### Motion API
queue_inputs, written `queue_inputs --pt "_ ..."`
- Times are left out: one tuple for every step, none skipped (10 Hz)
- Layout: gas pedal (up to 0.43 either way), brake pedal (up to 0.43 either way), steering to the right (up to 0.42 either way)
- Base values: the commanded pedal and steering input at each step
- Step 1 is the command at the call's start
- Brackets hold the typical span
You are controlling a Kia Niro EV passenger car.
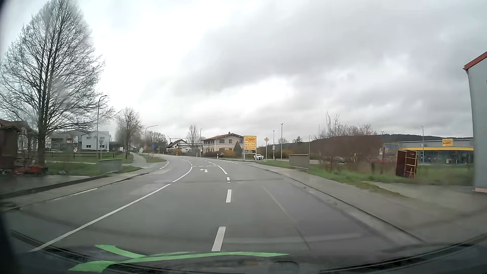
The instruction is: Follow the waypoints while adhering to traffic rules and regulations
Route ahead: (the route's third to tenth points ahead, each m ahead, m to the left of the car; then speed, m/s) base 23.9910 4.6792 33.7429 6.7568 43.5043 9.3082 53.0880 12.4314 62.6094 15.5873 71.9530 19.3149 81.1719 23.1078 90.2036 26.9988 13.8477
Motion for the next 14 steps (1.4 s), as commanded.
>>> queue_inputs --pt "0.079 0.000 -0.038" --pt "0.098 0.000 -0.036" --pt "0.110 0.000 -0.035" --pt "0.118 0.000 -0.033" --pt "0.118 0.000 -0.031" --pt "0.118 0.000 -0.032" --pt "0.118 0.000 -0.032" --pt "0.118 0.000 -0.031" --pt "0.118 0.000 -0.032" --pt "0.118 0.000 -0.032" --pt "0.118 0.000 -0.033" --pt "0.110 0.000 -0.034" --pt "0.110 0.000 -0.033" --pt "0.098 0.000 -0.034"
